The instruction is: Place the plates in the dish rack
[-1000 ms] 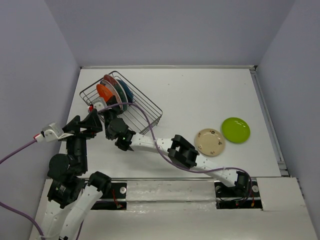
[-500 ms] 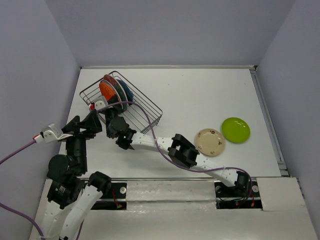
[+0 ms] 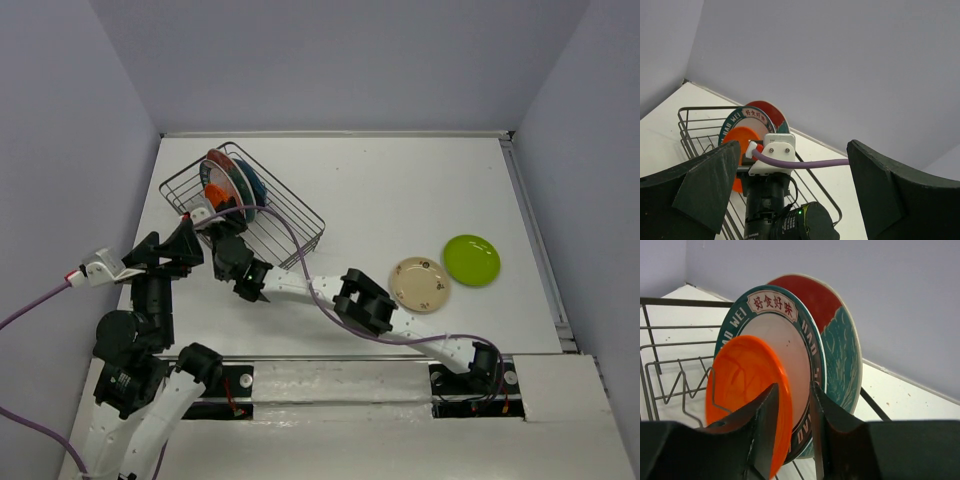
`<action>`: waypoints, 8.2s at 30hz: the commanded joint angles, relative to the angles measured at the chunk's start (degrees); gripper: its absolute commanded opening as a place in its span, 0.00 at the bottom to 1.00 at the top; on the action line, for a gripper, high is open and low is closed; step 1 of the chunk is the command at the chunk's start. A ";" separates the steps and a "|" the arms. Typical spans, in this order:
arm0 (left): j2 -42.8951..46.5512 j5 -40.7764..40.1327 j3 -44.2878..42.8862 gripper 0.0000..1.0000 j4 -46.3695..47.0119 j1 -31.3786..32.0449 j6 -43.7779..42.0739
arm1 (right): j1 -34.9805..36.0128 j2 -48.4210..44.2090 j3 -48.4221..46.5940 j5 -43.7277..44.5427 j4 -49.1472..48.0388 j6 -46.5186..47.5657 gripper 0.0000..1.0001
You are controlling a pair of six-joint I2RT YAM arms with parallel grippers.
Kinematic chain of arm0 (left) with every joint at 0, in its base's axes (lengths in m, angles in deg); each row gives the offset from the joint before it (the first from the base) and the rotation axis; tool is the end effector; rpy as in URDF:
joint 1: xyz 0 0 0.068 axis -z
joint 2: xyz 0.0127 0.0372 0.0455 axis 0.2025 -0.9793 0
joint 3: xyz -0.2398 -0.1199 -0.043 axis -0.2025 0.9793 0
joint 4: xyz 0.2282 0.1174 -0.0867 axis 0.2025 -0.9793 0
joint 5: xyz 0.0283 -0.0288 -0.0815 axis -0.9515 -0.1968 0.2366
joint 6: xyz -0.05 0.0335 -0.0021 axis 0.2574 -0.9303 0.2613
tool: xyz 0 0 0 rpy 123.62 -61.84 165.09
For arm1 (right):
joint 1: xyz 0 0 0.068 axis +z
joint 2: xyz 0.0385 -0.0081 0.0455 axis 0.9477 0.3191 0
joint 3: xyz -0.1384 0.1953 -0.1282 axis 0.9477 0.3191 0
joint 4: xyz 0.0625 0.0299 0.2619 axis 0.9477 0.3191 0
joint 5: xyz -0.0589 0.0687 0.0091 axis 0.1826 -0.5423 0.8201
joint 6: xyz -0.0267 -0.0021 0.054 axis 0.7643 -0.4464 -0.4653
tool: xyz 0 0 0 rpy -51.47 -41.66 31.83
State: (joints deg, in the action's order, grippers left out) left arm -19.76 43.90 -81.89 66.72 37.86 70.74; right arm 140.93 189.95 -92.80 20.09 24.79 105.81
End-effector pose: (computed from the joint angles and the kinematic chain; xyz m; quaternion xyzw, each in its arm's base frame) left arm 0.0597 -0.0044 0.3865 -0.1890 0.5302 -0.1824 0.8062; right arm 0.2513 0.5680 0.2149 -0.1854 0.5956 -0.0768 0.7778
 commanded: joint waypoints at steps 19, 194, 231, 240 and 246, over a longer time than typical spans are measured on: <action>-2.15 11.77 -0.09 0.99 6.69 1.77 -1.21 | -21.76 -77.05 83.06 -41.94 45.89 -70.81 0.49; -1.71 16.44 -2.46 0.99 10.38 5.91 -2.00 | -98.98 -93.88 120.57 -66.74 44.63 -86.16 0.60; -33.96 44.10 -5.28 0.93 6.95 -7.97 4.15 | -32.10 -85.87 86.56 -67.88 23.00 -83.53 0.07; -37.83 49.83 -5.01 0.74 8.71 -10.26 5.21 | -31.57 -85.51 87.96 -75.27 18.42 -84.40 0.07; -38.98 58.78 -3.87 0.35 12.84 -10.79 6.53 | -31.57 -83.41 86.56 -79.32 17.90 -84.49 0.07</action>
State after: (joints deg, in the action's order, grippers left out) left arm -58.64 94.23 -86.18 73.84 27.63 76.34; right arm 108.95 105.74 -2.34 -54.09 48.46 21.40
